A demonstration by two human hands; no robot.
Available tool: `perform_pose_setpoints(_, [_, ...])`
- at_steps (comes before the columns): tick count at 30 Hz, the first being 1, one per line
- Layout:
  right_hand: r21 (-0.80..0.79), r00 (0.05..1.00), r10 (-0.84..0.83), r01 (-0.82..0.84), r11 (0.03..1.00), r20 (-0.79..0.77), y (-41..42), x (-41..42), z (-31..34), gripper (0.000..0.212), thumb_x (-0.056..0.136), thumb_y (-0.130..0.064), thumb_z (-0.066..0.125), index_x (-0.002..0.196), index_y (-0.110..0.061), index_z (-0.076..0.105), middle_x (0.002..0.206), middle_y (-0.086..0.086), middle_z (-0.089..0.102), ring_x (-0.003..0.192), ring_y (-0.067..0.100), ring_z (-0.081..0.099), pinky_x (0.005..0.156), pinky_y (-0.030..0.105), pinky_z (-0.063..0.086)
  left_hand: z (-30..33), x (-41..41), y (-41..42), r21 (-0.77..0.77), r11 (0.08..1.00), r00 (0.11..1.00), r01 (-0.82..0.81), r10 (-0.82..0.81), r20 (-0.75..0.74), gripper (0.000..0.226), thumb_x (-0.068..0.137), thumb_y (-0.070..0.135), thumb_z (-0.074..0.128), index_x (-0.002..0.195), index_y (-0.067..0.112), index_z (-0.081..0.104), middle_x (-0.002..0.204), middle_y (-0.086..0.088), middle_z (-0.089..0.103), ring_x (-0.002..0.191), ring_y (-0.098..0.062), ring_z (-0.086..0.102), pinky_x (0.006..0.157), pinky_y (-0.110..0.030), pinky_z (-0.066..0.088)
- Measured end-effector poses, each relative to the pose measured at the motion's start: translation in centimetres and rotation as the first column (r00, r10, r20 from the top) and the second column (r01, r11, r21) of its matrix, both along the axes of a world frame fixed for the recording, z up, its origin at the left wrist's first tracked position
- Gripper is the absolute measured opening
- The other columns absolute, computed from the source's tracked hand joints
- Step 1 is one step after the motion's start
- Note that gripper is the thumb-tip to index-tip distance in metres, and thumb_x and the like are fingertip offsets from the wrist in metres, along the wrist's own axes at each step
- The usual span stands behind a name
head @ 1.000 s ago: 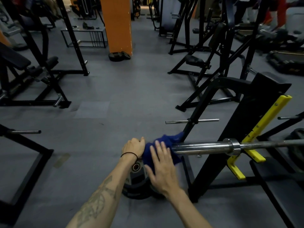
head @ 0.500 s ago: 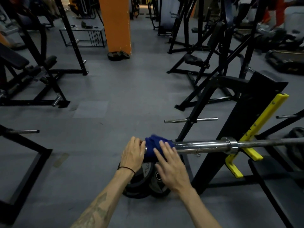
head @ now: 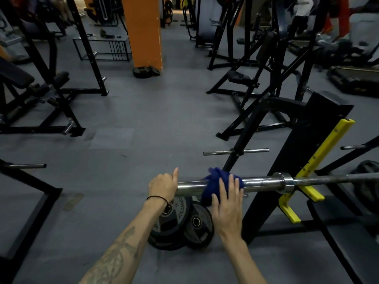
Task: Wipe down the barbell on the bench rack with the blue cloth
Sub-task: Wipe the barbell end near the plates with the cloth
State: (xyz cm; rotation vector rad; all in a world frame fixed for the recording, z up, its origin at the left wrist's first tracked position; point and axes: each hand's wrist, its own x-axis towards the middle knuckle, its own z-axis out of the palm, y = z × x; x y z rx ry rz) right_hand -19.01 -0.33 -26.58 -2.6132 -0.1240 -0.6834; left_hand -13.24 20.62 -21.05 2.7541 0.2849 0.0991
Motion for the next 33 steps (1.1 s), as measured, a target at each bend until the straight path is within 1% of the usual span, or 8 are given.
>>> perform_pose_setpoints(3, [-0.004,0.999,0.036,-0.036,0.999,-0.039,3.9,-1.0,0.1,0.072,0.104,-0.051,0.041,0.163,-0.013,0.026,0.173,0.015,0.01,0.159,0.037,0.004,0.128,0.051,0.008,0.2,0.7,-0.1,-0.006,0.999,0.998,-0.053,0.053,-0.044,0.069,0.107,0.05,0.023,0.068,0.006,0.06,0.076,-0.014,0.065,0.078,-0.034,0.062,0.069,-0.038,0.044])
perform_pose_setpoints(7, [-0.319,0.927,0.373,-0.361,0.877,-0.023,1.7,-0.9,0.1,0.07,0.099,-0.045,0.054,0.162,-0.021,0.034,0.173,0.01,0.01,0.159,0.035,0.011,0.123,0.053,0.021,-1.3,-0.2,-0.6,-0.038,0.993,0.965,0.115,-0.102,0.24,0.051,0.105,0.039,0.034,0.073,0.011,0.062,0.074,-0.008,0.063,0.071,-0.032,0.061,0.062,-0.041,0.046])
perform_pose_setpoints(11, [-0.14,0.997,0.07,-0.066,0.988,0.022,-0.9,-0.2,-0.1,0.065,0.103,-0.042,0.047,0.161,-0.018,0.034,0.173,0.011,0.014,0.159,0.035,0.009,0.124,0.059,0.021,-2.9,-2.3,-0.7,0.094,0.961,0.859,0.259,-0.274,0.433,0.032,0.1,0.035,0.037,0.082,0.02,0.06,0.076,0.004,0.053,0.068,-0.019,0.049,0.061,-0.036,0.043])
perform_pose_setpoints(14, [0.081,0.998,-0.001,0.006,0.997,-0.057,3.4,-0.8,0.5,0.071,0.105,-0.051,0.041,0.164,-0.016,0.024,0.173,0.01,0.008,0.16,0.036,0.001,0.128,0.055,0.011,-3.5,-2.9,-0.8,0.122,0.966,0.858,0.23,-0.26,0.443,0.029,0.1,0.034,0.04,0.092,0.021,0.064,0.081,0.004,0.059,0.074,-0.02,0.052,0.064,-0.036,0.045])
perform_pose_setpoints(19, [-0.229,0.939,0.343,-0.335,0.914,-0.008,2.0,-0.4,0.0,0.067,0.103,-0.043,0.051,0.162,-0.019,0.032,0.173,0.007,0.014,0.16,0.03,0.012,0.123,0.053,0.023,-3.2,-1.7,-0.5,0.203,0.955,0.866,0.215,-0.283,0.413,0.038,0.1,0.036,0.038,0.081,0.018,0.066,0.073,0.0,0.059,0.065,-0.024,0.055,0.056,-0.039,0.048])
perform_pose_setpoints(25, [0.089,0.998,0.0,0.006,0.996,-0.064,2.3,-0.5,0.4,0.07,0.105,-0.05,0.041,0.163,-0.015,0.026,0.174,0.007,0.009,0.16,0.032,0.002,0.128,0.054,0.013,-2.8,-1.7,-0.8,0.194,0.965,0.866,0.174,-0.244,0.436,0.04,0.101,0.036,0.036,0.072,0.018,0.056,0.069,0.001,0.05,0.061,-0.019,0.045,0.051,-0.035,0.039])
perform_pose_setpoints(29, [-0.202,0.946,0.323,-0.324,0.924,-0.036,2.8,-0.8,-0.1,0.068,0.104,-0.048,0.046,0.163,-0.016,0.03,0.173,0.008,0.013,0.16,0.031,0.011,0.125,0.05,0.019,-3.5,-1.3,-0.4,0.215,0.956,0.896,0.199,-0.266,0.354,0.044,0.105,0.032,0.031,0.074,0.016,0.058,0.071,-0.003,0.052,0.061,-0.024,0.046,0.051,-0.04,0.042])
perform_pose_setpoints(33, [-0.108,0.997,0.078,-0.079,0.991,-0.01,-1.2,0.3,0.1,0.064,0.105,-0.043,0.043,0.162,-0.016,0.032,0.173,0.006,0.013,0.16,0.027,0.009,0.124,0.055,0.022,-2.1,-0.6,-0.4,0.161,0.96,0.919,0.231,-0.27,0.289,0.05,0.106,0.03,0.019,0.071,0.015,0.052,0.057,-0.006,0.05,0.047,-0.031,0.048,0.041,-0.034,0.029])
